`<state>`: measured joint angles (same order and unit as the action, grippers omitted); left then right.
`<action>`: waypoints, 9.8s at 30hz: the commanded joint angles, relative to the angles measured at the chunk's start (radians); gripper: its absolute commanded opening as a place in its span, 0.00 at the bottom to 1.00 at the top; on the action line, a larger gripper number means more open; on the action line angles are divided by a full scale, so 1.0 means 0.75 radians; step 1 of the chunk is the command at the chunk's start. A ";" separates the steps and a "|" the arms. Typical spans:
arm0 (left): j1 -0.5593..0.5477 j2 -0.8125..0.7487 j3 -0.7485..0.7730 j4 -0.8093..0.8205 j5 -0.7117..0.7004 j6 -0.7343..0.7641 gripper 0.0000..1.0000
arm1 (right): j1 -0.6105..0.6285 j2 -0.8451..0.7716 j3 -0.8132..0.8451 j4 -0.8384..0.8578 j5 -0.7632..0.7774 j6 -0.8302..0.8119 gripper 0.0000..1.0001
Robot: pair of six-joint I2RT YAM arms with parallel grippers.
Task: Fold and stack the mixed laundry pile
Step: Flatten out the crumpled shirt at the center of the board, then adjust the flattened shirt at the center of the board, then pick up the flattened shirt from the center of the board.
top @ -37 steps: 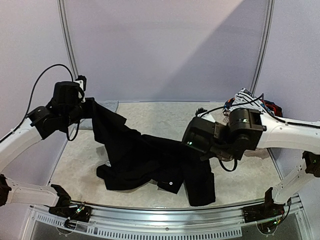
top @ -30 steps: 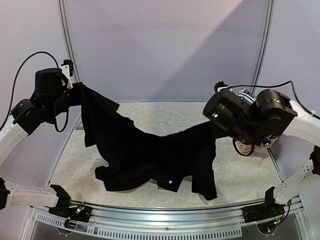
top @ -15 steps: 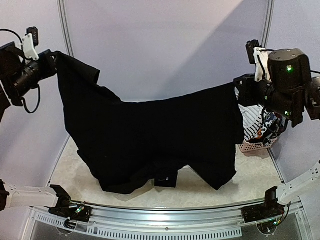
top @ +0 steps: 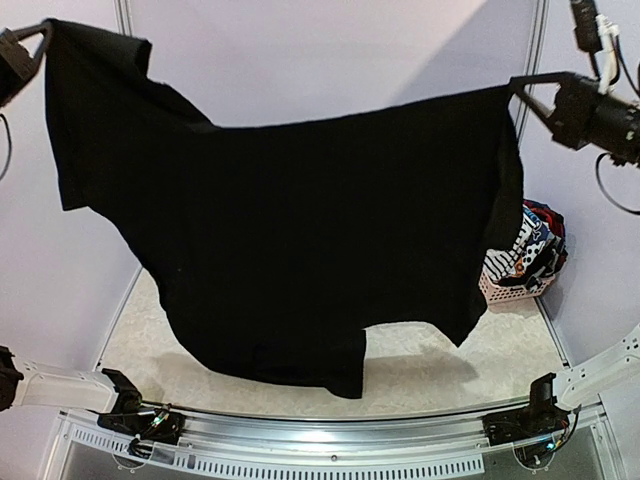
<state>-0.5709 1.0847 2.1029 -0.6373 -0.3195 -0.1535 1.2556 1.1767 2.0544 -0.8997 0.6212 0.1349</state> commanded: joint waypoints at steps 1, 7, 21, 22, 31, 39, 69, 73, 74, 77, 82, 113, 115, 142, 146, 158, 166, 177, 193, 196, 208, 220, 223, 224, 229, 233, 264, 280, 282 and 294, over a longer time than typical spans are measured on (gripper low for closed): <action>0.021 0.070 0.175 -0.037 0.090 0.074 0.00 | -0.005 0.042 0.134 -0.061 -0.032 -0.128 0.00; 0.021 0.242 0.303 -0.058 0.058 0.153 0.00 | -0.009 0.098 0.061 0.092 0.586 -0.161 0.00; 0.251 1.077 0.029 -0.083 0.086 0.023 0.00 | -0.979 0.584 -0.523 0.230 -0.361 0.308 0.00; 0.277 1.154 0.055 -0.088 0.103 0.010 0.00 | -1.001 0.681 -0.500 0.244 -0.378 0.304 0.00; 0.369 1.488 0.185 -0.019 0.234 -0.017 0.00 | -1.113 1.124 -0.232 0.229 -0.462 0.245 0.00; 0.395 1.554 0.183 0.188 0.398 0.035 0.00 | -1.159 1.254 -0.148 0.227 -0.481 0.249 0.00; 0.388 1.569 0.421 -0.441 0.045 -0.087 1.00 | -1.137 1.105 -0.183 0.228 -0.634 0.287 0.88; 0.340 1.426 0.209 -0.455 0.018 -0.096 1.00 | -1.034 0.943 -0.407 0.273 -0.640 0.272 0.88; 0.313 1.328 0.089 -0.398 0.006 -0.095 0.99 | -0.989 0.894 -0.463 0.294 -0.641 0.264 0.88; 0.217 1.101 -0.264 -0.262 -0.021 -0.097 0.96 | -0.883 0.812 -0.605 0.331 -0.653 0.240 0.87; 0.054 0.772 -0.808 -0.139 -0.081 -0.244 0.88 | -0.730 0.776 -0.773 0.371 -0.689 0.240 0.83; -1.012 0.532 -1.542 0.056 -0.006 -0.429 0.72 | -0.388 0.573 -1.296 0.515 -0.390 0.504 0.75; -1.016 0.584 -1.534 0.046 -0.012 -0.449 0.72 | -0.403 0.571 -1.310 0.528 -0.396 0.511 0.75; -1.024 0.841 -1.484 0.069 -0.063 -0.401 0.00 | -0.661 1.035 -0.985 0.654 -0.687 0.477 0.64; -1.033 0.777 -1.512 0.024 0.012 -0.381 0.00 | -0.714 1.142 -0.900 0.622 -0.711 0.458 0.63; -1.056 0.485 -1.607 -0.120 0.144 -0.381 0.00 | -0.809 1.330 -0.756 0.573 -0.767 0.431 0.61; -1.116 0.432 -1.538 -0.284 0.080 -0.442 0.00 | -0.887 1.453 -0.617 0.505 -0.811 0.394 0.61; -1.115 0.196 -1.550 -0.340 0.084 -0.453 0.09 | -0.943 1.503 -0.432 0.382 -0.804 0.339 0.61; -1.237 0.441 -1.365 -0.152 0.010 -0.419 0.68 | -0.940 0.884 -0.761 0.376 -0.768 0.335 0.67; -1.269 0.633 -1.251 -0.082 -0.007 -0.372 0.66 | -0.934 0.679 -0.978 0.477 -0.802 0.380 0.68; -1.214 1.251 -0.778 0.022 -0.153 -0.069 0.65 | -0.793 0.107 -1.622 0.622 -0.675 0.633 0.69; -1.081 1.515 -0.586 0.129 -0.129 0.083 0.62 | -0.765 -0.172 -1.739 0.478 -0.621 0.704 0.69; -1.048 1.540 -0.580 0.145 -0.116 0.093 0.58 | -0.756 -0.201 -1.743 0.456 -0.618 0.707 0.69; -1.037 1.546 -0.579 0.150 -0.112 0.097 0.56 | -0.753 -0.209 -1.743 0.450 -0.618 0.708 0.69; -0.993 1.577 -0.575 0.171 -0.055 0.108 0.46 | -0.733 -0.237 -1.743 0.437 -0.626 0.714 0.69; -0.968 1.589 -0.574 0.188 -0.007 0.107 0.20 | -0.703 -0.245 -1.747 0.425 -0.628 0.723 0.69; -0.664 1.361 -0.697 0.282 0.461 -0.075 0.00 | -0.022 0.036 -1.874 0.901 -0.674 0.791 0.64; -0.596 1.356 -0.761 0.316 0.589 -0.113 0.00 | -0.011 0.648 -1.621 1.009 -0.489 0.746 0.58; -0.583 1.357 -0.767 0.320 0.607 -0.122 0.00 | -0.012 0.690 -1.624 1.053 -0.496 0.741 0.58; -0.560 1.369 -0.789 0.343 0.659 -0.137 0.00 | -0.010 0.827 -1.590 1.113 -0.507 0.751 0.36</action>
<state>-0.9653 2.1040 1.5284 -0.4129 0.1204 -0.2420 1.2461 1.7344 0.8349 -0.1040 0.2813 0.7063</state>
